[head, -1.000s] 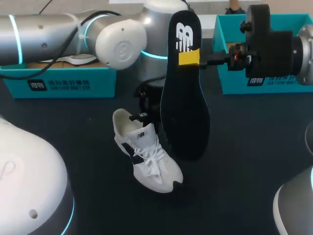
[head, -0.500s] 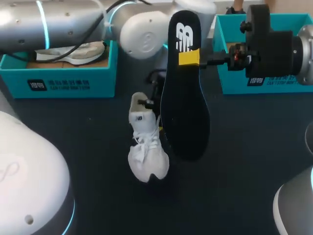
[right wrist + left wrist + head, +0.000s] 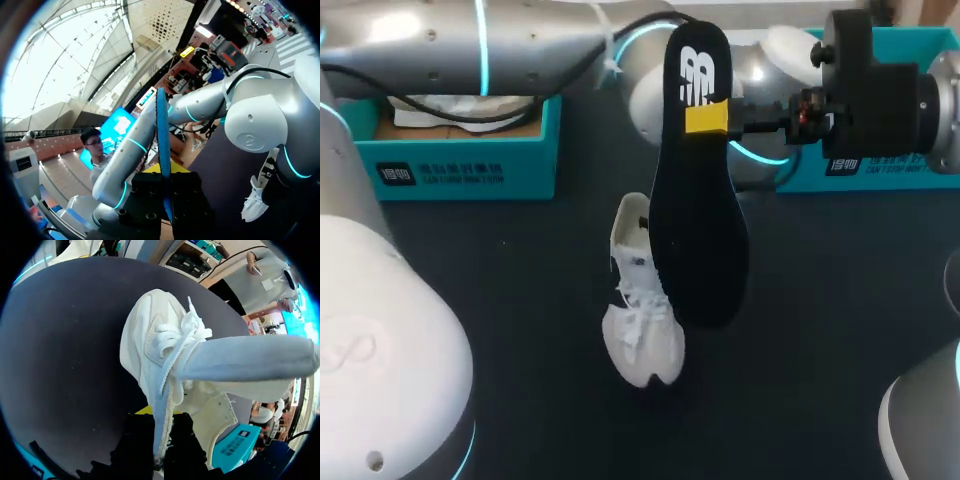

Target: Take the shoe out of the shoebox, open the shoe tongue, remove and reinsert the insole, then place the shoe into the shoebox

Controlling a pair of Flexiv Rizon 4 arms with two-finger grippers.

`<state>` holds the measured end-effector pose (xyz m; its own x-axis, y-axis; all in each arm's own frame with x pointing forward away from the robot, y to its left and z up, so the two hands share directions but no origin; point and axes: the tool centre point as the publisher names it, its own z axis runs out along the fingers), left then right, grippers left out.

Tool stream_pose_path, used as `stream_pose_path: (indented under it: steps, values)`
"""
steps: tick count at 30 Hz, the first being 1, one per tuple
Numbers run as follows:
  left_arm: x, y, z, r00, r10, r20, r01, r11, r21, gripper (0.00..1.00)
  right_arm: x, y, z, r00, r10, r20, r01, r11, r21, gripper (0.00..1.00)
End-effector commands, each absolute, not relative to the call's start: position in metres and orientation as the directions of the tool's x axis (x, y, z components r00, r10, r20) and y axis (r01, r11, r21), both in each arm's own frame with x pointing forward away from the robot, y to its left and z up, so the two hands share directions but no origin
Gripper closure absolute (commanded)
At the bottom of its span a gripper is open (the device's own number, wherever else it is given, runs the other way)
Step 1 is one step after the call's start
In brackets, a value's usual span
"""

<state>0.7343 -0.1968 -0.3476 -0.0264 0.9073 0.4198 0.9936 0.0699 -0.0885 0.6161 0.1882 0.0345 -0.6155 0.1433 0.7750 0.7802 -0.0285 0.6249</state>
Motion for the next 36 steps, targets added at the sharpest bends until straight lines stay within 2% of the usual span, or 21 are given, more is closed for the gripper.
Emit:
stream_pose_path:
  steps: [1, 27, 29, 30, 36]
  values:
    - [0.735, -0.204, -0.356, -0.026, 0.885, 0.466, 0.992, 0.082, -0.099, 1.00, 0.618, 0.191, 0.035, -0.614, 0.146, 0.776, 0.782, -0.027, 0.623, 1.00]
    - [0.726, -0.218, -0.401, -0.071, 0.873, 0.483, 0.986, 0.134, -0.098, 1.00, 0.618, 0.191, 0.035, -0.614, 0.146, 0.776, 0.782, -0.027, 0.623, 1.00]
    - [0.725, -0.216, -0.400, -0.062, 0.878, 0.475, 0.986, 0.128, -0.107, 0.46, 0.618, 0.191, 0.035, -0.614, 0.146, 0.776, 0.782, -0.027, 0.623, 1.00]
    - [0.725, -0.215, -0.396, -0.063, 0.886, 0.460, 0.986, 0.126, -0.108, 0.00, 0.618, 0.191, 0.035, -0.614, 0.146, 0.776, 0.782, -0.027, 0.623, 1.00]
    - [0.731, -0.214, -0.377, -0.083, 0.911, 0.403, 0.984, 0.139, -0.113, 0.00, 0.618, 0.191, 0.035, -0.614, 0.146, 0.776, 0.782, -0.027, 0.623, 1.00]
